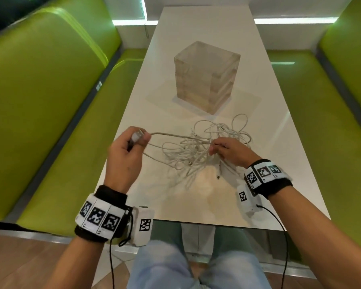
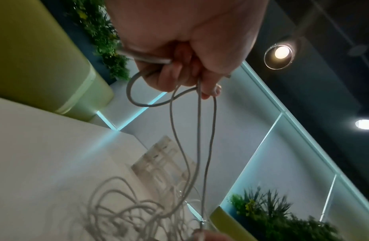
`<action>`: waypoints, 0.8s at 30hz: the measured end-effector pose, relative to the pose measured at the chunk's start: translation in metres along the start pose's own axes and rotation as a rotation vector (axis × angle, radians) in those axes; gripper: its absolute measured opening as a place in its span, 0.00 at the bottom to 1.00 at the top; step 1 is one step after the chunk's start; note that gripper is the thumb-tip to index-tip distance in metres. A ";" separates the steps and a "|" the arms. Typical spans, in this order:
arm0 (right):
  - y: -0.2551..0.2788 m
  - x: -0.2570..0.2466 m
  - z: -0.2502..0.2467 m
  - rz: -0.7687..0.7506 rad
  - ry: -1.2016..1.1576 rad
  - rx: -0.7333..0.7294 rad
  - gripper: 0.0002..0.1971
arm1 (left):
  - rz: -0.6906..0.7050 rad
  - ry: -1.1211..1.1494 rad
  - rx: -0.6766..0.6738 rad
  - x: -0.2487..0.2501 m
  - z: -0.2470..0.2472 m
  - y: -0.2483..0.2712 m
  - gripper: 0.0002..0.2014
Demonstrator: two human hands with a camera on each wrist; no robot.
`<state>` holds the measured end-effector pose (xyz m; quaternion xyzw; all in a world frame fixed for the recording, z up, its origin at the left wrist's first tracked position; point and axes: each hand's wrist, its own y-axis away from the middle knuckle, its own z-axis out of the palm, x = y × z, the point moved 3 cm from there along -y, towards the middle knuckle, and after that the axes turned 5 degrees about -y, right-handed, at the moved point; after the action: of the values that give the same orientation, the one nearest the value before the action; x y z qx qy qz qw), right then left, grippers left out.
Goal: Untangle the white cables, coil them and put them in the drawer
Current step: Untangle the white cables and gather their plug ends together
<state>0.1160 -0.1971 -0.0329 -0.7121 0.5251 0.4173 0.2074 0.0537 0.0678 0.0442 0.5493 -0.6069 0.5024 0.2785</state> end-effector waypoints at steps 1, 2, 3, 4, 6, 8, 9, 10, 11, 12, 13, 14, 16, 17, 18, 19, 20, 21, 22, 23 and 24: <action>-0.002 0.000 -0.001 -0.007 0.018 -0.003 0.12 | -0.011 -0.003 0.012 -0.004 -0.005 0.000 0.10; -0.003 0.001 -0.001 -0.012 0.027 -0.002 0.12 | -0.020 -0.006 0.015 -0.007 -0.007 0.001 0.10; -0.004 0.001 -0.001 -0.015 0.027 0.006 0.11 | -0.029 -0.009 0.008 -0.010 -0.007 0.004 0.10; -0.004 0.000 -0.001 -0.017 0.018 0.018 0.11 | -0.035 -0.011 -0.018 -0.011 -0.002 0.006 0.11; -0.002 -0.007 0.001 -0.044 0.016 0.034 0.11 | -0.064 -0.010 -0.122 -0.008 0.014 0.013 0.13; 0.001 -0.019 0.005 -0.097 0.048 0.027 0.10 | -0.108 -0.015 -0.240 -0.006 0.037 0.019 0.17; 0.003 -0.024 0.008 -0.114 0.068 0.010 0.10 | -0.127 -0.029 -0.274 -0.006 0.050 0.020 0.19; 0.005 -0.029 0.011 -0.128 0.083 -0.008 0.09 | -0.144 -0.047 -0.287 -0.005 0.061 0.020 0.20; 0.007 -0.033 0.014 -0.139 0.090 -0.026 0.09 | -0.164 -0.057 -0.279 -0.004 0.071 0.019 0.19; 0.008 -0.034 0.018 -0.148 0.086 -0.042 0.09 | -0.187 -0.052 -0.258 -0.003 0.079 0.016 0.18; 0.010 -0.035 0.021 -0.153 0.088 -0.061 0.08 | -0.204 -0.032 -0.239 -0.004 0.086 0.012 0.15; 0.011 -0.035 0.023 -0.155 0.105 -0.084 0.08 | -0.210 -0.009 -0.242 -0.004 0.092 0.009 0.11; 0.013 -0.035 0.027 -0.156 0.144 -0.121 0.09 | -0.212 0.003 -0.293 -0.007 0.101 0.004 0.07; 0.012 -0.034 0.028 -0.155 0.140 -0.124 0.09 | -0.219 0.017 -0.314 -0.008 0.103 0.003 0.06; 0.011 -0.033 0.027 -0.158 0.127 -0.115 0.09 | -0.230 0.055 -0.316 -0.007 0.103 0.003 0.04; 0.009 -0.031 0.025 -0.157 0.115 -0.101 0.08 | -0.238 0.111 -0.295 -0.004 0.100 0.002 0.03; 0.007 -0.027 0.023 -0.143 0.103 -0.086 0.08 | -0.241 0.166 -0.256 0.000 0.094 0.001 0.04; 0.004 -0.022 0.019 -0.112 0.093 -0.074 0.09 | -0.237 0.210 -0.207 0.004 0.086 0.000 0.05; 0.001 -0.017 0.015 -0.078 0.089 -0.061 0.09 | -0.223 0.240 -0.160 0.009 0.076 -0.001 0.06; -0.001 -0.012 0.011 -0.056 0.095 -0.043 0.10 | -0.197 0.261 -0.120 0.014 0.064 -0.002 0.07; -0.003 -0.009 0.007 -0.047 0.110 -0.021 0.11 | -0.166 0.283 -0.085 0.019 0.051 -0.002 0.07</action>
<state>0.1157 -0.1859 -0.0297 -0.7481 0.5146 0.3782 0.1803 0.0624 0.0136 0.0444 0.5090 -0.5347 0.5238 0.4250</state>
